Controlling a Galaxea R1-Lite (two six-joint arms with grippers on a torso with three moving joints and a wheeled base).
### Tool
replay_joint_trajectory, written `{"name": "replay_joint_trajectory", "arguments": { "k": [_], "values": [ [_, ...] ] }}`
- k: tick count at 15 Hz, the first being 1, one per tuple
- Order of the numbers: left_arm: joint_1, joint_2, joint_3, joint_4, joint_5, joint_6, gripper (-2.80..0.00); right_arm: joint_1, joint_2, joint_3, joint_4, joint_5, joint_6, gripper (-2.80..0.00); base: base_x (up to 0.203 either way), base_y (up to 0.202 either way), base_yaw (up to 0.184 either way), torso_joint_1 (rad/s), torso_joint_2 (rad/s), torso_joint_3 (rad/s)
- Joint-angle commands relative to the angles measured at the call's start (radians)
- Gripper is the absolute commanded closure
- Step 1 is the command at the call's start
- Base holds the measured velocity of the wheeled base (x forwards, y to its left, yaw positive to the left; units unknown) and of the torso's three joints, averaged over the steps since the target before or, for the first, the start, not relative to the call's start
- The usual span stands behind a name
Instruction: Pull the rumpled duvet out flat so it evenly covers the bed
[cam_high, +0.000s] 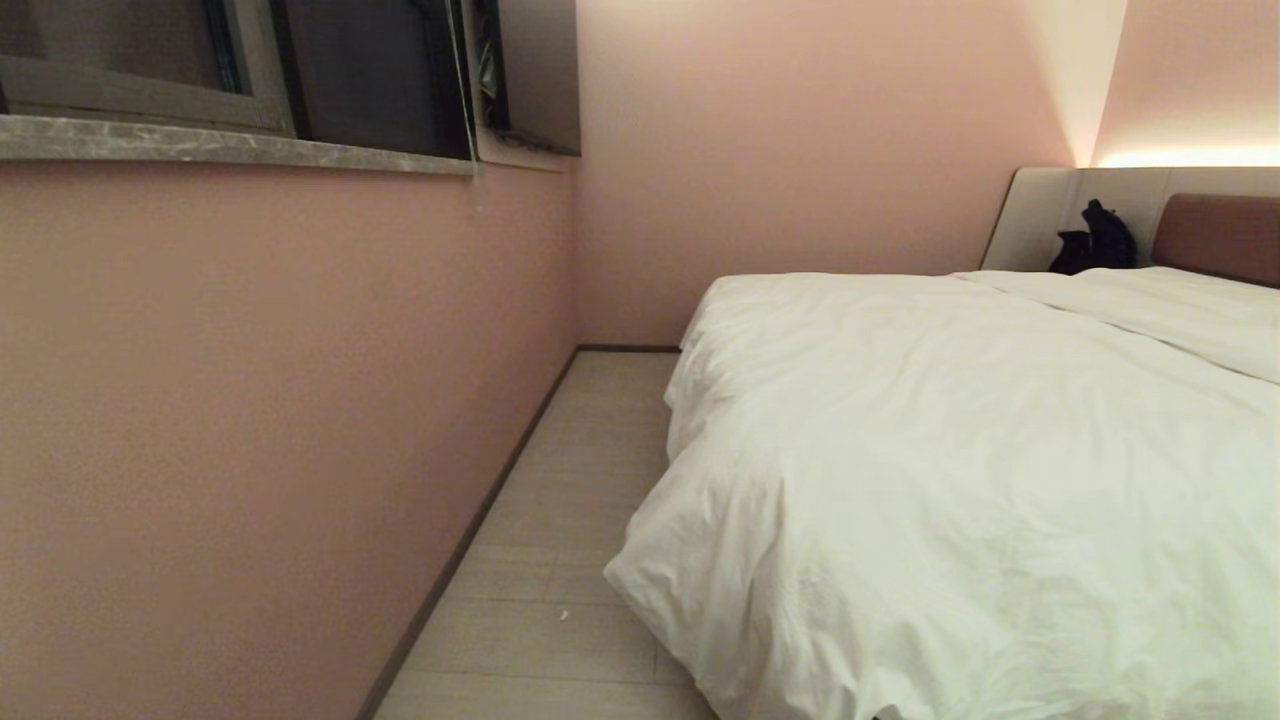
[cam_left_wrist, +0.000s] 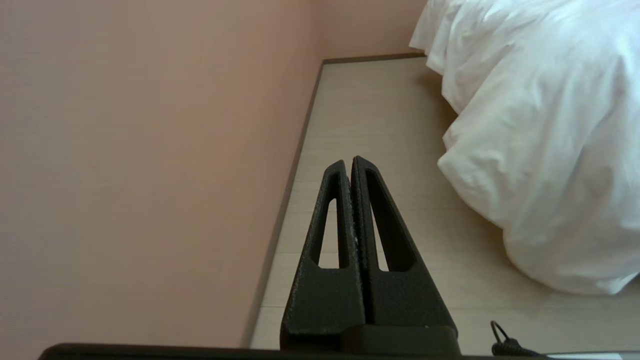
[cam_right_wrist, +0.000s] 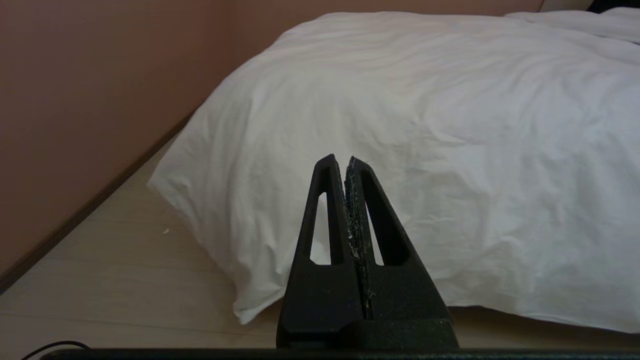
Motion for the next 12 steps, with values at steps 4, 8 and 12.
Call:
{"name": "replay_joint_trajectory", "arguments": {
  "k": [4, 8, 12],
  "values": [
    [0.000, 0.000, 0.000, 0.000, 0.001, 0.004, 0.00, 0.000, 0.000, 0.000, 0.000, 0.000, -0.001, 0.00, 0.000, 0.173, -0.001, 0.003, 0.00, 0.004],
    [0.000, 0.000, -0.002, 0.000, 0.001, 0.008, 0.00, 0.000, 0.000, -0.001, 0.000, 0.000, -0.001, 0.00, 0.000, 0.016, 0.000, 0.001, 0.00, 0.000],
    [0.000, 0.000, 0.000, 0.000, 0.000, 0.007, 0.00, 0.000, 0.000, 0.001, 0.000, 0.000, -0.001, 0.00, -0.036, 0.000, -0.001, 0.003, 0.00, 0.001]
  ]
}}
